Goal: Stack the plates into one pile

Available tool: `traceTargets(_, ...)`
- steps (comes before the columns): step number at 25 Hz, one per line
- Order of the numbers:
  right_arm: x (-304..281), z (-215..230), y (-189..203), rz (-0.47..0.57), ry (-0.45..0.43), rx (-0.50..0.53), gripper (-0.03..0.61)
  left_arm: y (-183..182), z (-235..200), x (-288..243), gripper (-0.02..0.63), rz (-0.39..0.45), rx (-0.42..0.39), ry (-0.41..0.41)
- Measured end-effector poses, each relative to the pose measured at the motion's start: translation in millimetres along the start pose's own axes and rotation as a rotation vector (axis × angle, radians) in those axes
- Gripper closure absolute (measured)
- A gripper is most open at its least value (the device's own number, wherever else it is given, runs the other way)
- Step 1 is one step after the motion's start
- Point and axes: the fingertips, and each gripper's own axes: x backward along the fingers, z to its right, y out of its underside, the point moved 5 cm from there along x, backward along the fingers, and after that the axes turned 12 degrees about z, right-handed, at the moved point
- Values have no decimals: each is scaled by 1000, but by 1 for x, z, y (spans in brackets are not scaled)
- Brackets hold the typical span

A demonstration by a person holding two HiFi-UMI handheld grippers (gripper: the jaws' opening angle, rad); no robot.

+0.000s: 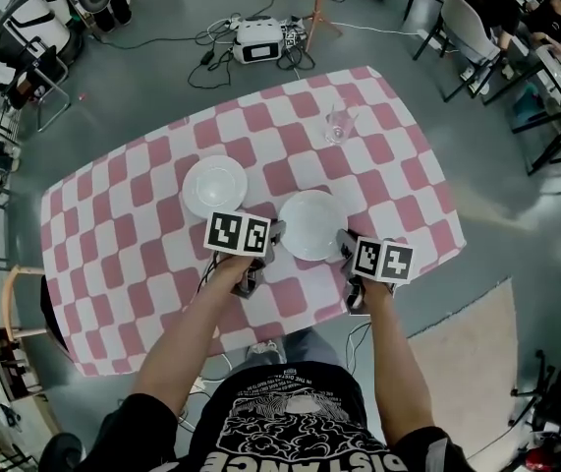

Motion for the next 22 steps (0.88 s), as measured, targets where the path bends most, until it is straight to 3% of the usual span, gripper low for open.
traceTargets(22,-20,-80,-61,70,-122,191,528,-44,-27,62,569,172,26,-75)
